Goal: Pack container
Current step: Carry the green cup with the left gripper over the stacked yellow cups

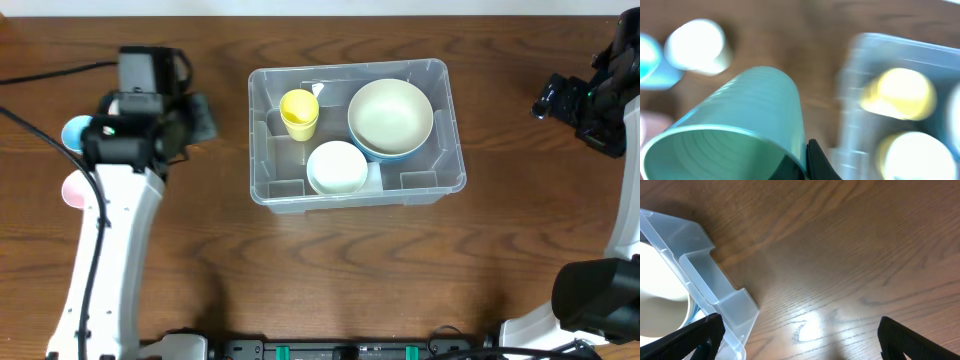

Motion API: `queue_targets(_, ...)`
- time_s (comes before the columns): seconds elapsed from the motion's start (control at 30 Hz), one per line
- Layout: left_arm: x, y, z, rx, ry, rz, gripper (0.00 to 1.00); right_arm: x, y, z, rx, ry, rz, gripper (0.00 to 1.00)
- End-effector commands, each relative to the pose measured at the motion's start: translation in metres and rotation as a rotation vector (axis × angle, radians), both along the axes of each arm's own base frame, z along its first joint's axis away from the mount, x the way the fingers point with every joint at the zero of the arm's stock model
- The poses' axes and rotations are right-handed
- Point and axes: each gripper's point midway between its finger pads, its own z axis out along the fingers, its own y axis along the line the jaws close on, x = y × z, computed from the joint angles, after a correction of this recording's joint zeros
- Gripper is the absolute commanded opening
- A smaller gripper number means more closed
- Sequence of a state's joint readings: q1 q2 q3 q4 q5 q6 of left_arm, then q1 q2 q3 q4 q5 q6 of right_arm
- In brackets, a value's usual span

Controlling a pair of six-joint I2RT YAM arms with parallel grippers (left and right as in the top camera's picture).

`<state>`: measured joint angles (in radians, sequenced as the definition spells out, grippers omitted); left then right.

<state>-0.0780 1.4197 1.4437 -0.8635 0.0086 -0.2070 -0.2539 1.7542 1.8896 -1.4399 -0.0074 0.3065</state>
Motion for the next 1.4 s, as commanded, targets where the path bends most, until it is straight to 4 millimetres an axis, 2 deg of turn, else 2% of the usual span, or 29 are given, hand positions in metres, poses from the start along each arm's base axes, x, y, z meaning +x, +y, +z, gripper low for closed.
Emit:
queue_targets(0.0, 0.0, -0.054, 0.017, 0.018, -0.066, -0.241, 0.06, 0.001, -0.001, 0.006, -0.001, -0.017, -0.012, 0.99)
queue_targets(0.13, 0.0, -0.109, 0.012, 0.079, -0.091, -0.46, 0.06, 0.001, -0.001, 0.006, -0.001, -0.017, -0.012, 0.99)
queue_targets(0.23, 0.003, -0.14, 0.0, 0.101, -0.091, -0.558, 0.06, 0.001, -0.001, 0.006, -0.001, -0.017, -0.011, 0.99)
queue_targets(0.4, 0.015, -0.168, -0.028, 0.114, -0.063, -0.617, 0.07, 0.001, -0.001, 0.006, -0.001, -0.017, -0.012, 0.99)
queue_targets(0.5, 0.024, -0.173, -0.045, 0.12, -0.039, -0.619, 0.06, 0.001, -0.001, 0.006, -0.001, -0.017, -0.012, 0.99)
queue_targets(0.73, 0.037, -0.17, -0.068, 0.176, -0.009, -0.603, 0.06, 0.001, -0.001, 0.006, -0.001, -0.017, -0.012, 0.99)
queue_targets(0.87, 0.043, -0.168, -0.071, 0.197, -0.019, -0.589, 0.06, 0.001, -0.001, 0.006, -0.001, -0.017, -0.012, 0.99)
queue_targets(1.07, 0.052, -0.172, -0.064, 0.189, -0.066, -0.584, 0.06, 0.001, -0.001, 0.006, -0.001, -0.017, -0.012, 0.99)
queue_targets(1.37, 0.048, -0.17, -0.068, 0.193, -0.044, -0.586, 0.06, 0.001, -0.001, 0.006, -0.001, -0.017, -0.012, 0.99)
